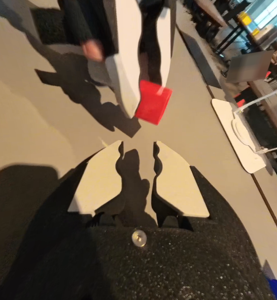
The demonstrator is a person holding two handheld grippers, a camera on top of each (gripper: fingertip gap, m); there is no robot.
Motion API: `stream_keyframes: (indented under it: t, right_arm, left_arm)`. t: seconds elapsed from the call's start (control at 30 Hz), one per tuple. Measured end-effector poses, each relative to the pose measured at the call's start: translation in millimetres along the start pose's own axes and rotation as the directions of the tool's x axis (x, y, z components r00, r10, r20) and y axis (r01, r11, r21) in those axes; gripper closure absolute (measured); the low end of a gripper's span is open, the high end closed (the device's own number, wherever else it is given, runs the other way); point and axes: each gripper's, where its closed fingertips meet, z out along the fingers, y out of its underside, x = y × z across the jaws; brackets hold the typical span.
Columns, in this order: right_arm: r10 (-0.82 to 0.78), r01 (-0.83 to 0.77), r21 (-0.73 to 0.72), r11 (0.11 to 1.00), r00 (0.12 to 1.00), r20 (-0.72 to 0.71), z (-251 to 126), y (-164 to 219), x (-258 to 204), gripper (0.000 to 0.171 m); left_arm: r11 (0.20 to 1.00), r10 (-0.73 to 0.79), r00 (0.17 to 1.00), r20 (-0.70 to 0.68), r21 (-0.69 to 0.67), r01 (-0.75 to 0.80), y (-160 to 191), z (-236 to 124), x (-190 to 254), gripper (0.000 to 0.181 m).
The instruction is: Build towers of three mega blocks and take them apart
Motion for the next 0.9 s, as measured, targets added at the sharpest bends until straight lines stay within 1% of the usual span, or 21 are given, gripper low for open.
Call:
stream_keyframes:
  t: [0.07,0.17,0.2,0.23,0.3,0.43,0.5,0.6,0.7,0.8,0.9]
  right_arm:
    - [0.001,0.000,-0.023,1.000,0.999,0.039,-2.8,5.8,-3.1,0.137]
    - [-0.007,0.013,-0.073,0.997,0.997,0.076,-6.4,16.7,-7.0,0.137]
    - [-0.013,0.018,-0.070,0.997,0.997,0.078,-7.6,17.0,-7.5,0.136]
    - [-0.010,0.015,-0.068,0.998,0.996,0.084,-8.0,17.0,-8.2,0.137]
    - [-0.003,0.009,-0.066,0.998,0.996,0.094,-7.9,16.2,-9.8,0.136]
    - [-0.006,0.011,-0.053,0.999,0.995,0.103,-8.0,14.5,-11.2,0.135]
    - [0.000,0.004,-0.039,0.999,0.994,0.107,-8.2,12.8,-10.8,0.134]
    - [0.023,-0.022,-0.004,1.000,0.993,0.115,-8.6,7.6,-9.6,0.132]
    - [0.066,-0.071,0.035,0.997,0.989,0.134,-8.7,0.8,-7.9,0.130]
    - [0.106,-0.120,0.088,0.989,0.983,0.152,-9.6,-8.4,-6.7,0.128]
    - [0.136,-0.159,0.138,0.978,0.977,0.166,-9.5,-18.2,-5.9,0.125]
  left_arm:
    - [0.996,0.053,0.999,-0.003,-0.070,-0.053,12.3,14.0,10.3,0.139]
    - [0.963,0.212,0.977,0.034,-0.179,-0.203,28.1,23.6,13.7,0.139]
    - [0.949,0.260,0.965,0.043,-0.195,-0.247,29.8,24.8,14.1,0.138]
    - [0.944,0.287,0.957,0.049,-0.182,-0.274,27.8,24.6,15.5,0.138]
    - [0.934,0.316,0.948,0.043,-0.188,-0.303,30.3,22.7,17.3,0.138]
    - [0.925,0.337,0.940,0.059,-0.205,-0.319,34.9,11.1,9.3,0.132]
    - [0.931,0.332,0.942,0.051,-0.182,-0.318,33.4,2.2,7.0,0.131]
    - [0.946,0.317,0.948,0.028,-0.084,-0.314,22.7,-15.4,4.4,0.132]
    - [0.967,0.255,0.967,-0.007,-0.009,-0.255,19.2,-29.5,-2.1,0.136]
    - [0.977,0.210,0.976,-0.055,-0.019,-0.211,27.0,-31.1,-2.0,0.136]
    - [0.969,0.230,0.971,-0.072,-0.072,-0.235,35.4,-25.5,5.5,0.136]
